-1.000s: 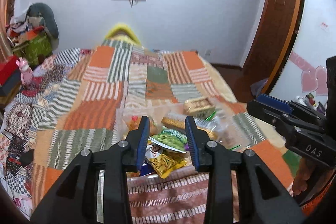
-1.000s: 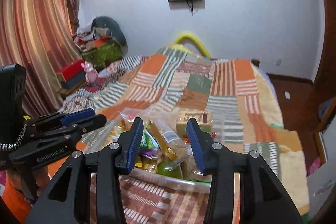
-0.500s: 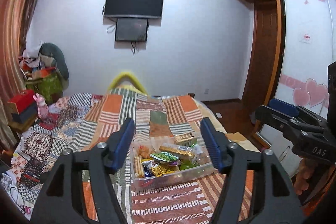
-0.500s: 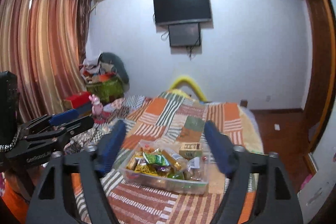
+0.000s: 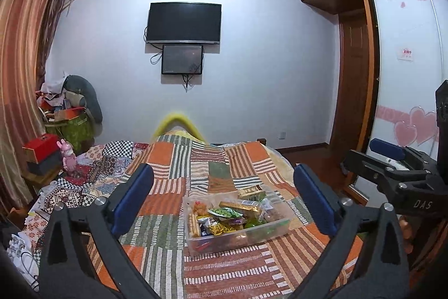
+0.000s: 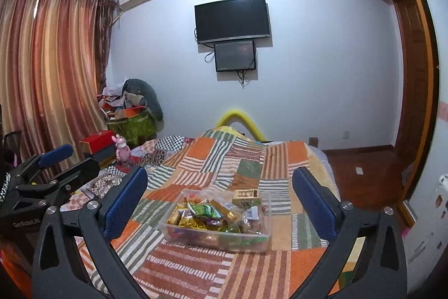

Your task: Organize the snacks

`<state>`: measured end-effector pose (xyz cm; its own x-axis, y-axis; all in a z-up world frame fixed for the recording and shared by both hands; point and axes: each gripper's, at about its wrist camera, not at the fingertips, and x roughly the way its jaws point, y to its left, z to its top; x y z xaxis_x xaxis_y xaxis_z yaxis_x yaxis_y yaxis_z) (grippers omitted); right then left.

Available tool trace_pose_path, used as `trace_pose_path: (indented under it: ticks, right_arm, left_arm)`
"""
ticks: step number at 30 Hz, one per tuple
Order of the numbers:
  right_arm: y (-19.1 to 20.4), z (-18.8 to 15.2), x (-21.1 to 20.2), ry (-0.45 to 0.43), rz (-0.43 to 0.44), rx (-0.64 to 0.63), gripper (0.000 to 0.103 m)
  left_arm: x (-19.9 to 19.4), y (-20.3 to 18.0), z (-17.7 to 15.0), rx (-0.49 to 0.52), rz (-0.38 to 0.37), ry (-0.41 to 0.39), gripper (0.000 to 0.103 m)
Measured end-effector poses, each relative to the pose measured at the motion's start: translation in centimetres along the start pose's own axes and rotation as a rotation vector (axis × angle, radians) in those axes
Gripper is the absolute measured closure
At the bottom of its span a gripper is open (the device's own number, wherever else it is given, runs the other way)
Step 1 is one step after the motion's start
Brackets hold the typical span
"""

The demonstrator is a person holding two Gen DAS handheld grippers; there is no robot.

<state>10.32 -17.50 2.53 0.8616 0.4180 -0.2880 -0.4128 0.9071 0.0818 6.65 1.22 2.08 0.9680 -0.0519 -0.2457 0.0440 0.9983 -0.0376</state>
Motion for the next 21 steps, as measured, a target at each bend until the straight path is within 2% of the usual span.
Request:
trace_pose_path:
  ticks: [21]
  right_arm:
    - [-0.34, -0.78, -0.96, -0.003, -0.017, 0.006, 0.0]
  left_arm:
    - [0.38, -0.67, -0.58, 0.025, -0.005, 0.011, 0.0]
